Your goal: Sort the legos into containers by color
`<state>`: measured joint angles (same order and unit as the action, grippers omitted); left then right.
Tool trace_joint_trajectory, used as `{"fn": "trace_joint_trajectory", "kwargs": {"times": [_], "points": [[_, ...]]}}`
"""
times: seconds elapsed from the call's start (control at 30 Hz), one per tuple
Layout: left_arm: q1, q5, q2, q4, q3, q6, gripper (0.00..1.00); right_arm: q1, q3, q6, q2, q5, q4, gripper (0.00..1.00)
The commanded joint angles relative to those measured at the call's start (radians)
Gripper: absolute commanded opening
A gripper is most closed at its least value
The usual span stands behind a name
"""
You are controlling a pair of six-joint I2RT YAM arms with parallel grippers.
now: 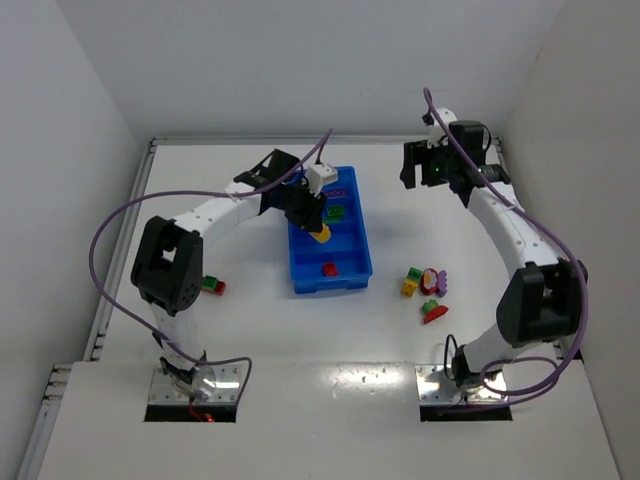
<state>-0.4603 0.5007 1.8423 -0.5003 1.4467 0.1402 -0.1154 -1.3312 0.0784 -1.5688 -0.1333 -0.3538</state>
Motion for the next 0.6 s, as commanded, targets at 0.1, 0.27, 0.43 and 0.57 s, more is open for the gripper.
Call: {"fn": "trace_joint_trajectory", "kwargs": {"times": [0.1, 0.27, 0.43, 0.57], "points": [[-0.011, -0.030, 0.028, 0.008, 0.037, 0.035, 0.34, 0.022, -0.034, -0.042, -0.007, -0.021, -0.008, 0.85], [-0.011, -0.050, 0.037, 0.017, 0.027, 0.044, 0.56, 0.040, -0.043, -0.042, -0.030, -0.035, -0.017, 0.89], [0.009, 0.007, 0.006, 0.038, 0.050, 0.044, 0.74, 0.049, -0.034, -0.042, -0.030, -0.048, -0.017, 0.91], [0.009, -0.022, -0.144, 0.118, 0.050, -0.024, 0.76, 0.049, -0.013, -0.042, -0.030, -0.057, -0.008, 0.91]]}}
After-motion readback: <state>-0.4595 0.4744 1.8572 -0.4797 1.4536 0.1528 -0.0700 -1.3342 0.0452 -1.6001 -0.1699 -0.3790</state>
